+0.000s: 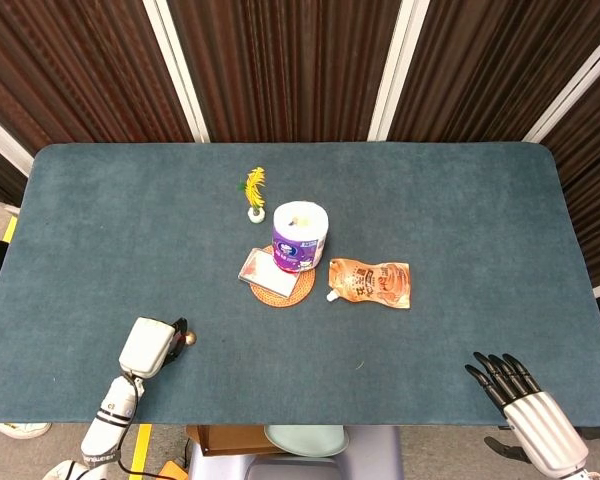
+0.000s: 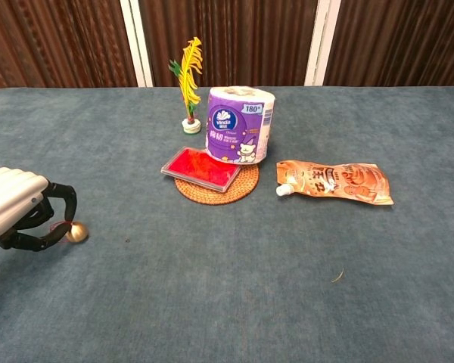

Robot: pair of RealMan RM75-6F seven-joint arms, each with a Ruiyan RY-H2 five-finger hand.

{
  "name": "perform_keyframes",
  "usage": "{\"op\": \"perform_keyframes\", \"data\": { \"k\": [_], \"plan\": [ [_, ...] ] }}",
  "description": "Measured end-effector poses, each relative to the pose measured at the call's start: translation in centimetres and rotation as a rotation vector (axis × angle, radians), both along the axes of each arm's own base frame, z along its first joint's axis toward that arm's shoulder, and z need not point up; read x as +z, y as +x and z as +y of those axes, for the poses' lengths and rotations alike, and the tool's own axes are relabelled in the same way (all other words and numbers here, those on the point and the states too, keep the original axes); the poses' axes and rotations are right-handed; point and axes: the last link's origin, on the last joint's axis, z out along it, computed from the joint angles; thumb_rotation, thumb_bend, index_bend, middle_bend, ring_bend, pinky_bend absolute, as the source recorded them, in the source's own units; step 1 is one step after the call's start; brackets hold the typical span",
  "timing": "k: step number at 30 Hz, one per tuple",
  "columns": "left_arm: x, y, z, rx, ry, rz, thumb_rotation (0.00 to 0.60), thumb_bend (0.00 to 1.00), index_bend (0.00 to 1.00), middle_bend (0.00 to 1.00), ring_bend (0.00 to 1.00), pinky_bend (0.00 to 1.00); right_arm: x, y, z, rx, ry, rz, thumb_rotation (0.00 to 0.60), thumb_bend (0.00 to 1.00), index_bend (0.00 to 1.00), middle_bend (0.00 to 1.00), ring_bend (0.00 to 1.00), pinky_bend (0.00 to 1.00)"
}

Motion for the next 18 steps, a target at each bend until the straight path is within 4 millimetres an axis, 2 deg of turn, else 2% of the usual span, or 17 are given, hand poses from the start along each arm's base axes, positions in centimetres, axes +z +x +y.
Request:
{"op": "perform_keyframes", "data": {
  "k": [9,16,18],
  "plan": [
    [2.1,-0.2,1.0,0.0,0.086,-0.033,0.6,0.49,0.88,1.0,0.93,1.0,0.0,0.0,-0.1,-0.004,-0.001,0.002,0.6,0.19,0.0,0.0,0.0,0.0],
    [1.7,0.8,-0.8,-0.01,0.023,-0.1,0.6,0.48,0.88,1.0,0.93,1.0,-0.2,0.0,0.1,0.007,0.006,0.006,0.6,0.19,0.0,0.0,0.0,0.0],
    [1.8,1.0,-0.5,-0.022,0.031,-0.089,0.6,0.48,0.88,1.0,0.93,1.0,-0.3,0.0,-0.1,0.002,0.012,0.013,0.6,0.19,0.0,0.0,0.0,0.0]
  ]
}}
